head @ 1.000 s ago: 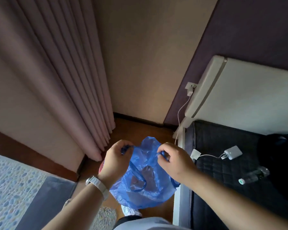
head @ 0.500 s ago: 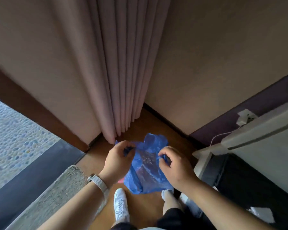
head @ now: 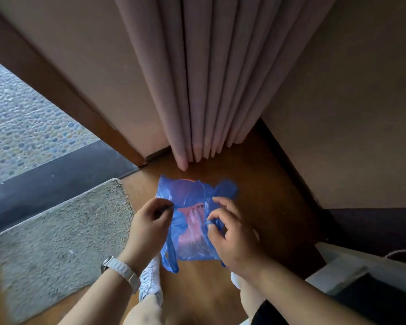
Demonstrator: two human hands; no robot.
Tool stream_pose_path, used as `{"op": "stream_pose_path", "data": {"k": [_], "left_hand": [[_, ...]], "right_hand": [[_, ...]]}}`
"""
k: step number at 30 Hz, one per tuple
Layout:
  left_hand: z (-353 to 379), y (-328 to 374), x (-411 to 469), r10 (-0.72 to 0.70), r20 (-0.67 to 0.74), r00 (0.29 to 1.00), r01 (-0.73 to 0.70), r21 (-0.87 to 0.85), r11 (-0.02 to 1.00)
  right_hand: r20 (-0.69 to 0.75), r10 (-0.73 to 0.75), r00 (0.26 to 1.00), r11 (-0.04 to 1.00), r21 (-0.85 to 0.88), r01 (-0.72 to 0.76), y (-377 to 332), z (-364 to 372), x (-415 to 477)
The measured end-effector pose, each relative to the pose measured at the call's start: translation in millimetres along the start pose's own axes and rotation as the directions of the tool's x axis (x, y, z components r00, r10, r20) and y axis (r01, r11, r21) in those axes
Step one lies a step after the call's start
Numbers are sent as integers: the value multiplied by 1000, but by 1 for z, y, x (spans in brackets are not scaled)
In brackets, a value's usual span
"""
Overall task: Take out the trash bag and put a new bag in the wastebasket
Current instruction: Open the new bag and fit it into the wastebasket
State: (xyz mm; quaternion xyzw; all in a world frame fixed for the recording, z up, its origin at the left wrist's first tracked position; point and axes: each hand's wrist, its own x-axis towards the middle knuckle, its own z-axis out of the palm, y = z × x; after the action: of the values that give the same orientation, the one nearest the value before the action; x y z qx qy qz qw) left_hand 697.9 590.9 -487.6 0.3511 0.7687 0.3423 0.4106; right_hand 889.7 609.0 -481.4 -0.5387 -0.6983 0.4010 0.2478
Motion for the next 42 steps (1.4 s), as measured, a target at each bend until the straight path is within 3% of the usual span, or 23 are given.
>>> {"op": "stream_pose_path", "data": {"k": [11, 14, 19, 27, 35, 38, 42], "left_hand": [[65, -136, 7, 58, -154, 986, -72, -81, 994], [69, -153, -19, 113, -184, 976, -137, -121, 983], [69, -165, -67, 75, -210, 975, -127, -244, 961], [59, -177, -82, 58, -176, 983, -112, -316, 942], [59, -192, -9, 64, -45, 997, -73, -234, 969], [55, -197, 27, 81, -88, 993, -96, -193, 976], [56, -223, 74, 27, -114, 993, -37, -85, 996]], "right_hand": [[43, -177, 983, 981, 86, 173, 140, 93, -6], [90, -244, 966, 968, 81, 237, 151, 103, -27], [134, -277, 951, 956, 142, 258, 138, 102, -63], [275, -284, 918, 942, 258, 215, 125, 105, -57], [264, -253, 931, 963, 159, 217, 155, 111, -5], [65, -250, 966, 965, 96, 243, 166, 107, 31], [-204, -190, 960, 980, 24, 199, 191, 98, 71]]}}
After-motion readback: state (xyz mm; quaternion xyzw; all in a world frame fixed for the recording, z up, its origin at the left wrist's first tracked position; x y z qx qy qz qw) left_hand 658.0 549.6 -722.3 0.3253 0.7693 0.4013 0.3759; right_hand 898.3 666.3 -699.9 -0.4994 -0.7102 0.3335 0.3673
